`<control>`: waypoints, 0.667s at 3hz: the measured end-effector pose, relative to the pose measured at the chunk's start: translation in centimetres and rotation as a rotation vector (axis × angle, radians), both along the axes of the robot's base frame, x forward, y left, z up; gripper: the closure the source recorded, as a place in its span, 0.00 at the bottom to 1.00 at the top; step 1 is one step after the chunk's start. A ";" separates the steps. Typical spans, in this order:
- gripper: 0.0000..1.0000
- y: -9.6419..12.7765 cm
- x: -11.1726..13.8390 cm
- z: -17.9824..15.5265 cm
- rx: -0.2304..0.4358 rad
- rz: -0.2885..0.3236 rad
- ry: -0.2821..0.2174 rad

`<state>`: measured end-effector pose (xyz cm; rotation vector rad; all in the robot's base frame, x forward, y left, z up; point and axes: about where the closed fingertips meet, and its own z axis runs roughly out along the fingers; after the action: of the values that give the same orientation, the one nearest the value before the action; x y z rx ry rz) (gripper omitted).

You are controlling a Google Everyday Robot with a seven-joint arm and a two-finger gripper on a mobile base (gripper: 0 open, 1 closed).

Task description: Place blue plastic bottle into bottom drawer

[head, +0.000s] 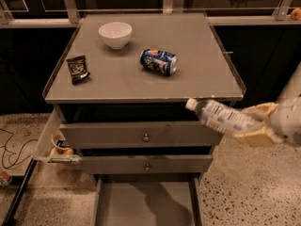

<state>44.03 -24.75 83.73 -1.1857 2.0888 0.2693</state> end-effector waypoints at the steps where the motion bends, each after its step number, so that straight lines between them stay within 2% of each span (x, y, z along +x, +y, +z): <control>1: 1.00 0.5 -3.6 -3.7 0.009 -0.009 0.059; 2: 1.00 0.5 -3.6 -3.7 0.008 -0.009 0.059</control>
Offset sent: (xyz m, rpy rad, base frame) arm -0.0271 0.0034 -0.0272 0.0076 0.0400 -0.0079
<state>40.45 -24.27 80.01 -1.1766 2.1409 0.3122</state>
